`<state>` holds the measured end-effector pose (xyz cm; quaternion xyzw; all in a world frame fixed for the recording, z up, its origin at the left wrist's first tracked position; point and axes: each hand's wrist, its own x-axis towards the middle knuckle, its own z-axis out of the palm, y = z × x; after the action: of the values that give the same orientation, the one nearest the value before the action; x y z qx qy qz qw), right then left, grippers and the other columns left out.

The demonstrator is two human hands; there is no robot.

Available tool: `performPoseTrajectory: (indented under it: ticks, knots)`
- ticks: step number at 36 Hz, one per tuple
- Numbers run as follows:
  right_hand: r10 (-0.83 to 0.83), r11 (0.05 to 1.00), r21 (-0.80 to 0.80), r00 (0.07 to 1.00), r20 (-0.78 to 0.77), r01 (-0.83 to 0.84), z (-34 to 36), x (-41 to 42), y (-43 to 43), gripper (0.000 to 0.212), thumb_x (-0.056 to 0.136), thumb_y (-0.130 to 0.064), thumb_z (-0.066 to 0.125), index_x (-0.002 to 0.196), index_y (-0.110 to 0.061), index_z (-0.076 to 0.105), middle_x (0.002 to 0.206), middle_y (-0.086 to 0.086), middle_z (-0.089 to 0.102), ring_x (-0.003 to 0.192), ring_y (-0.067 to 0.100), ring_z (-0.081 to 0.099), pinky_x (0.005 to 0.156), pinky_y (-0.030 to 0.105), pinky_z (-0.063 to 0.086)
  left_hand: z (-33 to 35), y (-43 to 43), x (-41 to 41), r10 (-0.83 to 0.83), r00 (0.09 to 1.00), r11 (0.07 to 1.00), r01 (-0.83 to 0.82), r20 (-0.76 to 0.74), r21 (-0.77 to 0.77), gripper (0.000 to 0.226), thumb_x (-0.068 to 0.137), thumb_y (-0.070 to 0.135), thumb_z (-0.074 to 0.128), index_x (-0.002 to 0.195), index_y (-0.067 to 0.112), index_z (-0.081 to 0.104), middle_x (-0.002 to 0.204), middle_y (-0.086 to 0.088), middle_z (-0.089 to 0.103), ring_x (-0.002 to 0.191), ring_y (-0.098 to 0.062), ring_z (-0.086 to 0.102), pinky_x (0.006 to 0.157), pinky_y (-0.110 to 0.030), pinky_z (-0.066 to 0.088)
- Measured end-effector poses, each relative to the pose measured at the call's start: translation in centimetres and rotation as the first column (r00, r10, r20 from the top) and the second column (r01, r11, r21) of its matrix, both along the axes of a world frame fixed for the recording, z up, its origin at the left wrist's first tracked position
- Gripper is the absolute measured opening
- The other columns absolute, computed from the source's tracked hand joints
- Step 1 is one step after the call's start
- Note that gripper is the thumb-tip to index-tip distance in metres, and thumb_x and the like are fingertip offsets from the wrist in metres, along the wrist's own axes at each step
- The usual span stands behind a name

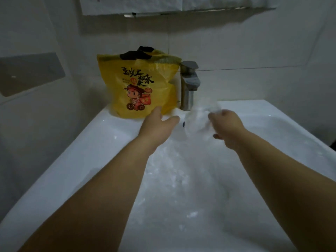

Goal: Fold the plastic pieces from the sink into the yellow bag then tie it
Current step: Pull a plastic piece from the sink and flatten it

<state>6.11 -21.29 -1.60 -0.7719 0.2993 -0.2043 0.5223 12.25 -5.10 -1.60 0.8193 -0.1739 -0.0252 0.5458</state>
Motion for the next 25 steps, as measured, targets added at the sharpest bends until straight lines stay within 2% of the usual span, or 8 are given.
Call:
performPoseTrajectory:
  ticks: [4, 6, 9, 12, 15, 18, 22, 25]
  knots:
    - [0.087, 0.889, 0.400, 0.939, 0.332, -0.223, 3.1, -2.5, 0.9, 0.016, 0.095, -0.012, 0.052, 0.110, -0.008, 0.058, 0.105, 0.011, 0.061, 0.098, 0.028, 0.060, 0.082, 0.038, 0.054, 0.3, -1.6, -2.9, -0.179, 0.978, 0.976, 0.162, -0.110, -0.142, 0.070, 0.082, 0.054, 0.065, 0.144, 0.032, 0.039, 0.135, 0.017, 0.050, 0.122, -0.007, 0.050, 0.096, -0.028, 0.039]
    - [0.131, 0.840, 0.441, 0.907, 0.400, -0.316, 3.7, -3.7, 1.4, 0.011, 0.094, -0.009, 0.053, 0.103, -0.007, 0.058, 0.094, 0.011, 0.062, 0.090, 0.027, 0.062, 0.076, 0.036, 0.056, 1.0, -2.1, -4.4, -0.222, 0.950, 0.939, 0.147, -0.220, -0.312, 0.053, 0.085, 0.049, 0.066, 0.132, 0.032, 0.050, 0.119, 0.019, 0.058, 0.105, -0.002, 0.054, 0.084, -0.029, 0.042]
    - [0.176, 0.817, 0.446, 0.895, 0.410, -0.365, 2.9, -4.6, 2.3, 0.008, 0.093, -0.009, 0.054, 0.098, -0.009, 0.060, 0.097, 0.013, 0.064, 0.091, 0.028, 0.065, 0.072, 0.035, 0.058, 0.9, -2.0, -4.9, -0.208, 0.920, 0.869, 0.018, -0.333, -0.494, 0.046, 0.086, 0.040, 0.068, 0.128, 0.026, 0.057, 0.120, 0.006, 0.064, 0.109, -0.014, 0.059, 0.081, -0.033, 0.047]
    - [0.153, 0.871, 0.402, 0.934, 0.324, -0.282, 1.1, -4.8, 3.0, 0.004, 0.093, -0.016, 0.058, 0.096, -0.013, 0.057, 0.096, 0.007, 0.062, 0.090, 0.023, 0.063, 0.076, 0.034, 0.057, 0.3, -0.6, -5.1, -0.140, 0.928, 0.859, -0.060, -0.345, -0.509, 0.032, 0.090, 0.027, 0.065, 0.121, 0.020, 0.060, 0.104, 0.005, 0.065, 0.094, -0.011, 0.061, 0.075, -0.028, 0.050]
    - [0.071, 0.993, 0.078, 0.985, 0.160, -0.085, -0.4, -4.8, 2.6, 0.028, 0.089, -0.028, 0.065, 0.105, -0.016, 0.045, 0.086, -0.002, 0.051, 0.080, 0.017, 0.056, 0.075, 0.033, 0.053, -0.1, 0.7, -4.7, -0.076, 0.939, 0.880, -0.095, -0.335, -0.465, 0.032, 0.088, 0.023, 0.069, 0.118, 0.018, 0.060, 0.098, 0.006, 0.063, 0.087, -0.008, 0.059, 0.072, -0.026, 0.049]
    - [0.015, 0.990, -0.137, 0.967, 0.256, 0.021, -0.4, -5.5, 2.3, 0.026, 0.087, -0.030, 0.066, 0.092, -0.018, 0.043, 0.073, -0.002, 0.046, 0.064, 0.015, 0.046, 0.065, 0.033, 0.045, -0.2, 0.8, -4.6, -0.054, 0.950, 0.889, -0.094, -0.307, -0.448, 0.040, 0.084, 0.020, 0.073, 0.121, 0.019, 0.059, 0.108, 0.005, 0.066, 0.093, -0.009, 0.061, 0.073, -0.026, 0.050]
    - [0.111, 0.988, -0.146, 0.909, 0.402, -0.056, 0.3, -6.0, 2.8, 0.033, 0.088, -0.026, 0.066, 0.066, -0.015, 0.044, 0.060, 0.002, 0.046, 0.056, 0.015, 0.045, 0.057, 0.031, 0.043, -0.5, 0.3, -5.2, -0.081, 0.959, 0.917, -0.034, -0.270, -0.397, 0.045, 0.082, 0.020, 0.075, 0.123, 0.021, 0.056, 0.116, 0.003, 0.067, 0.101, -0.014, 0.064, 0.077, -0.029, 0.051]
    - [0.258, 0.966, -0.114, 0.886, 0.386, -0.232, 0.5, -5.9, 3.6, 0.018, 0.089, -0.029, 0.064, 0.090, -0.011, 0.065, 0.082, 0.002, 0.065, 0.074, 0.011, 0.061, 0.070, 0.033, 0.054, -0.4, 0.0, -5.3, -0.147, 0.967, 0.926, 0.060, -0.209, -0.374, 0.039, 0.084, 0.016, 0.071, 0.119, 0.022, 0.057, 0.113, 0.005, 0.067, 0.102, -0.013, 0.063, 0.078, -0.029, 0.049]
